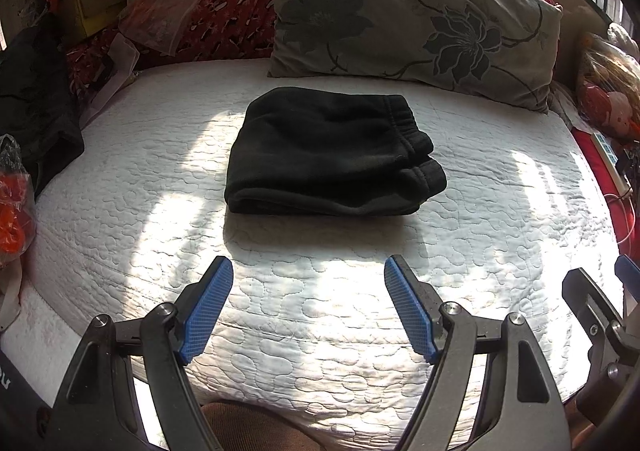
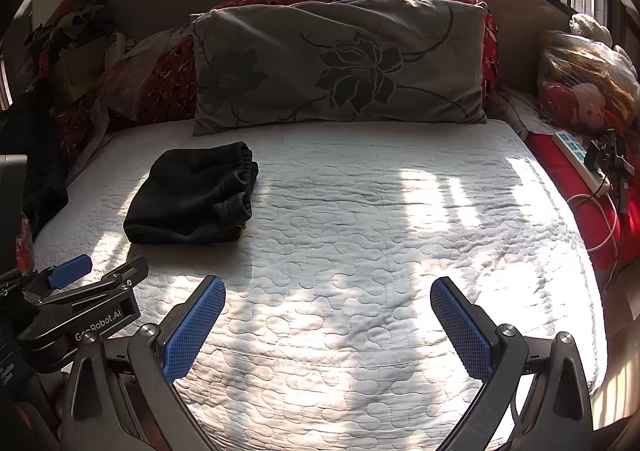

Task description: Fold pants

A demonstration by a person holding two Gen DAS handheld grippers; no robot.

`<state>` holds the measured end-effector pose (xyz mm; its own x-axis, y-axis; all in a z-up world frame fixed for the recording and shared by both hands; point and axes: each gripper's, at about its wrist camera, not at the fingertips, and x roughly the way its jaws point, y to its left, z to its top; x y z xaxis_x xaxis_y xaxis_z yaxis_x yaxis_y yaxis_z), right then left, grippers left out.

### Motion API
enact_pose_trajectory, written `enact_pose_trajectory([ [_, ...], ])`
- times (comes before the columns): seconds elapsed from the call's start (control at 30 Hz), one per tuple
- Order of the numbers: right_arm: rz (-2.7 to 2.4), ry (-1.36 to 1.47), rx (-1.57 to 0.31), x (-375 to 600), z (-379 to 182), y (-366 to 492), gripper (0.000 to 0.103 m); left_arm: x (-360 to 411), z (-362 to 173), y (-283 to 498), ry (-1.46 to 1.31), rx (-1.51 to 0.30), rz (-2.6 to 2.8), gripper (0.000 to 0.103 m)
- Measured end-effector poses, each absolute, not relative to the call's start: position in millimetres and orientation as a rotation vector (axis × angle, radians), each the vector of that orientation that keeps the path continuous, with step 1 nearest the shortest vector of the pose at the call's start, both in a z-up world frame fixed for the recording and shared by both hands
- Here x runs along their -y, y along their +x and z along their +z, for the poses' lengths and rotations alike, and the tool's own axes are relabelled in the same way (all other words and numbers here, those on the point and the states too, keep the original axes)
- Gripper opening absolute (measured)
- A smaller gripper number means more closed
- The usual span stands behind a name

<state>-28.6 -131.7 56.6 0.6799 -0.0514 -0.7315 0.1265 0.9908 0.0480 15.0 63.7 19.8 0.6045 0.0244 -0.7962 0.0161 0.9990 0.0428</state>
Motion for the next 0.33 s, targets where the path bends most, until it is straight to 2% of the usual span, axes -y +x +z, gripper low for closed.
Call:
enact_pose_trajectory([
  [0.33,-0.112,0.097,-0.816,136.2,60.5,-21.7,0.103,-57.2,26.0,27.7,0.018,-0.927,-0.017,0.078],
])
